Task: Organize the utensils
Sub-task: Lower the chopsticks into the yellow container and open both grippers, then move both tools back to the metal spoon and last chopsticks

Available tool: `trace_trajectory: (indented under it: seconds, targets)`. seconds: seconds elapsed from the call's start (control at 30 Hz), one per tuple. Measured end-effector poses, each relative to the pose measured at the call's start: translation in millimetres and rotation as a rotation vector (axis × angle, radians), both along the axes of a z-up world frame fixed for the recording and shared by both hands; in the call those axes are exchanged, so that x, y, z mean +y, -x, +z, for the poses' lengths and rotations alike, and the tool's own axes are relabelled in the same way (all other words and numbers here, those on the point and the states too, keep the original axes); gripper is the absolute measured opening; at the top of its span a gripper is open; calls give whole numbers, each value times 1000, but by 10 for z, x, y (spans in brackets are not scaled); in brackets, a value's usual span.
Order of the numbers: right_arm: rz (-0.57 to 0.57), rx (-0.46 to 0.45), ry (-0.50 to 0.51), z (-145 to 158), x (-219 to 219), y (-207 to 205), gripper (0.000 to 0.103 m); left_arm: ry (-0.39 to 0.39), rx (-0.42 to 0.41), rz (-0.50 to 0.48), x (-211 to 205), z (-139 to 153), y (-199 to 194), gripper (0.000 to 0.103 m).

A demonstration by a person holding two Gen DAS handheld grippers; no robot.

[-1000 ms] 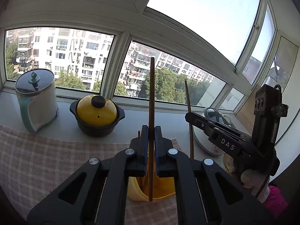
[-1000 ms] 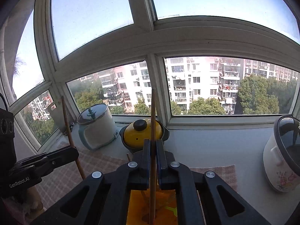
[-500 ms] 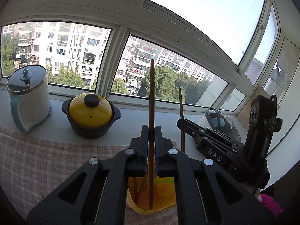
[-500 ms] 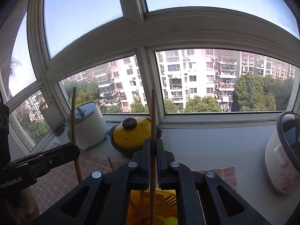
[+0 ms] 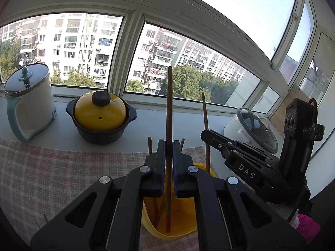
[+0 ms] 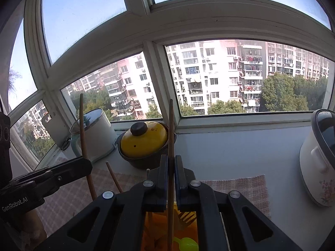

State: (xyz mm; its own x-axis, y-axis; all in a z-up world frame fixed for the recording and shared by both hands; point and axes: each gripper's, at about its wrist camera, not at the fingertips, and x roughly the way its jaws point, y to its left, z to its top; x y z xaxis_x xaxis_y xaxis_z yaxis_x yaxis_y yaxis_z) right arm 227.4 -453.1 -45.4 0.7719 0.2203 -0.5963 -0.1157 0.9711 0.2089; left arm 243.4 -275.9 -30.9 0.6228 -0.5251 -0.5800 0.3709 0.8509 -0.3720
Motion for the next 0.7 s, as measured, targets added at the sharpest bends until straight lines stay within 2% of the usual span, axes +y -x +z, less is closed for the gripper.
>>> trace_trajectory:
  seconds: [0.3,0.43,0.53,0.63,0.7]
  targets:
    - [10,48,3,-172,15,101,4,-16,40,-33,-39,-145,61,4]
    - [5,63,-3,-211,1,141,8,-21,49,-49,-31,-164,92,4]
    - [-1,67,-6,-216,-17,188,33,-29,53,-61,-7,-157,133,6]
    - [-11,66,5,-201,-17,241,39,-34,46,-62,31,-136,182,33]
    - [-17,65,3,-198,-26,292,50,-37,42,-60,69,-129,215,35]
